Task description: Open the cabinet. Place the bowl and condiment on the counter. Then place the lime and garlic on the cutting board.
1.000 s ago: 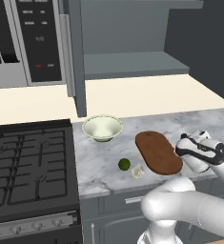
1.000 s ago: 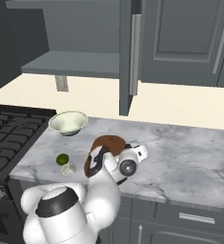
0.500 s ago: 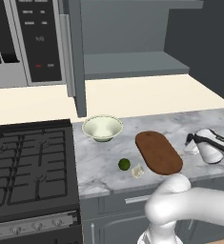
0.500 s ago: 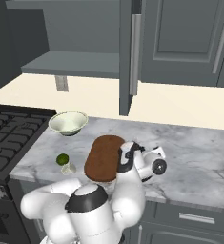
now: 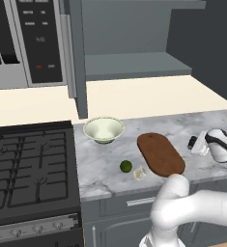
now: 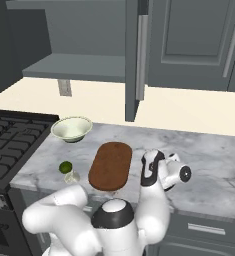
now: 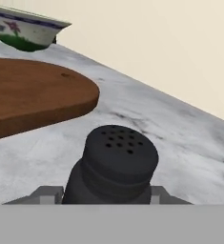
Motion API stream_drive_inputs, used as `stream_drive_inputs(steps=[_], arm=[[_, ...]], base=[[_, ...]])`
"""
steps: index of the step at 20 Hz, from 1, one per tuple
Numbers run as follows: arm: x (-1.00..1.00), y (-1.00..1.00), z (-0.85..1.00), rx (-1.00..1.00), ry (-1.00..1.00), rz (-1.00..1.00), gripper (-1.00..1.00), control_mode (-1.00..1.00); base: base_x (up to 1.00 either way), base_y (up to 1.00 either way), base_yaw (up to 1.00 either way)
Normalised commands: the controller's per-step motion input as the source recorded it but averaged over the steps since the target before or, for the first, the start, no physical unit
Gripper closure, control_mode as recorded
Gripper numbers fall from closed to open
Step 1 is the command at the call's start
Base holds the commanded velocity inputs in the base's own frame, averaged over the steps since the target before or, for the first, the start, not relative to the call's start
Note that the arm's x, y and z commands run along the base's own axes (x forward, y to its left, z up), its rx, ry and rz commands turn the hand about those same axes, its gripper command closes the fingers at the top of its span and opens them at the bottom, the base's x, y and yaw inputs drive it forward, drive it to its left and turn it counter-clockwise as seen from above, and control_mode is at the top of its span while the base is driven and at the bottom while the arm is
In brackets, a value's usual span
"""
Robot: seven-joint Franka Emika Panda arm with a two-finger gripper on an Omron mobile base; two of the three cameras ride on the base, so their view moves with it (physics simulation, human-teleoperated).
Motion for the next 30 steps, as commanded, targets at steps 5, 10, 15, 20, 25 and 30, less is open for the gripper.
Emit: stream_drive_inputs(steps=[5, 10, 15, 20, 25, 30], arm=[[0.01, -0.10, -0.21, 0.01, 0.00, 0.08, -1.00, -1.00], [-0.29, -0.03, 0.00, 0.04, 0.00, 0.01, -1.00, -1.00], [-0.57, -0.07, 0.12, 0.06, 0.00, 0.00, -1.00, -1.00], [-0.87, -0.02, 0.73, 0.05, -0.02, -0.01, -1.00, -1.00], [-0.87, 0.11, 0.75, 0.02, -0.01, -0.02, -1.00, -1.00], [-1.00, 0.88, 0.25, 0.00, 0.00, -0.08, -1.00, -1.00]], base=[[0.00, 0.00, 0.00], [0.00, 0.00, 0.00], [0.00, 0.00, 0.00], [0.00, 0.00, 0.00], [0.00, 0.00, 0.00], [0.00, 0.00, 0.00]])
